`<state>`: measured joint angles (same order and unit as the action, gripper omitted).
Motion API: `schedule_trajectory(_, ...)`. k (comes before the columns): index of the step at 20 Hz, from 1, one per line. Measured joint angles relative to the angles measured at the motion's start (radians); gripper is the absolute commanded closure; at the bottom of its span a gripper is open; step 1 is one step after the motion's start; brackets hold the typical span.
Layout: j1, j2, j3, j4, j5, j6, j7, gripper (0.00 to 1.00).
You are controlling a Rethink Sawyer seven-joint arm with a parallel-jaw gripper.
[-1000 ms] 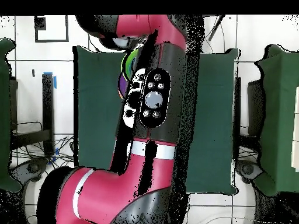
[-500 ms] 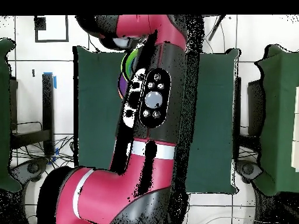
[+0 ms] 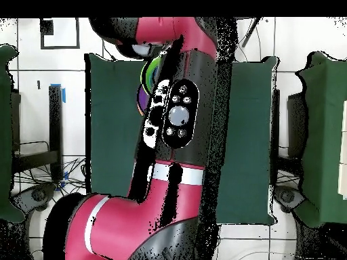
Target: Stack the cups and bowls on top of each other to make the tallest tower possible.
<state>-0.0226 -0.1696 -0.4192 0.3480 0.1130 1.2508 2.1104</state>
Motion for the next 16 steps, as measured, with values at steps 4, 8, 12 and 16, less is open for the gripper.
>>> schedule_trajectory(4,0.000,-0.002,0.000,0.005,-0.002,0.000,0.000,0.00)
schedule_trajectory(8,0.000,-0.007,0.000,0.016,-0.005,0.000,-0.003,0.00)
schedule_trajectory(12,0.000,-0.023,0.000,0.038,-0.016,0.000,-0.022,0.00)
schedule_trajectory(16,-0.001,-0.036,0.003,0.058,-0.019,0.000,-0.044,0.00)
